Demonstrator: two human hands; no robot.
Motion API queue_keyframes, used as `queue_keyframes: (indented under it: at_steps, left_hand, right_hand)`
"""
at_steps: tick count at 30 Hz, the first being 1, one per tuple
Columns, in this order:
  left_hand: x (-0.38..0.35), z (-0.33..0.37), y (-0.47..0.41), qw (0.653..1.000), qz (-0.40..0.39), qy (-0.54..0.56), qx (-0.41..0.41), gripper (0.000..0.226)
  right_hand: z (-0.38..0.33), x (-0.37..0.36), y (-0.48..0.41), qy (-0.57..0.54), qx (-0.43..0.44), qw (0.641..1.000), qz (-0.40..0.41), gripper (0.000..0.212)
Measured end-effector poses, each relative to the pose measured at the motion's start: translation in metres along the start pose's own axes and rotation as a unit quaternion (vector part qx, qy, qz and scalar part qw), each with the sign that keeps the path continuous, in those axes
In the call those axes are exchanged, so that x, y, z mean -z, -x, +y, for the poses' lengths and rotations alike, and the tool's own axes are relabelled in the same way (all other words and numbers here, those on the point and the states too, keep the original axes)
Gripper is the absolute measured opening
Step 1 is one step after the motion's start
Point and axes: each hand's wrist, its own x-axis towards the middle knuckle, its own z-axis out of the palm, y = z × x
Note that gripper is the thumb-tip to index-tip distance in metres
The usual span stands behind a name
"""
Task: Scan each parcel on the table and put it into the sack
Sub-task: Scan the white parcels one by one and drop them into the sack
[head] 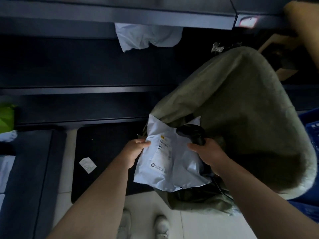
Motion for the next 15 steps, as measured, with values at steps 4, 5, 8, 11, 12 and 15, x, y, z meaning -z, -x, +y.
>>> queue_keyframes:
  at_steps: [4,5,8,11,12,15]
  left_hand:
    - [-0.009,-0.006,-0.025,0.999,0.010,-0.053,0.000,0.032]
    - [-0.013,-0.007,-0.030,0.999,0.018,-0.050,-0.005,0.031]
    - [-0.020,-0.006,-0.036,0.999,0.040,-0.019,-0.023,0.018]
    - [-0.016,-0.008,-0.022,0.998,0.050,0.008,-0.037,0.021]
    - [-0.010,-0.008,-0.014,0.997,0.060,0.012,-0.047,0.022]
    - [0.010,-0.009,0.008,0.993,0.084,0.001,-0.088,0.025]
  right_hand:
    - [0.005,-0.004,-0.013,0.003,-0.004,1.000,0.012,0.016]
    - [0.006,-0.004,-0.015,0.005,-0.003,1.000,0.016,0.015]
    - [0.010,-0.003,-0.021,0.005,-0.005,1.000,0.028,0.019]
    - [0.012,-0.001,-0.019,-0.016,-0.020,0.999,0.037,0.020]
    - [0.011,0.000,-0.017,-0.026,-0.025,0.999,0.038,0.018]
    - [0.006,0.000,-0.012,-0.048,-0.036,0.997,0.049,0.013]
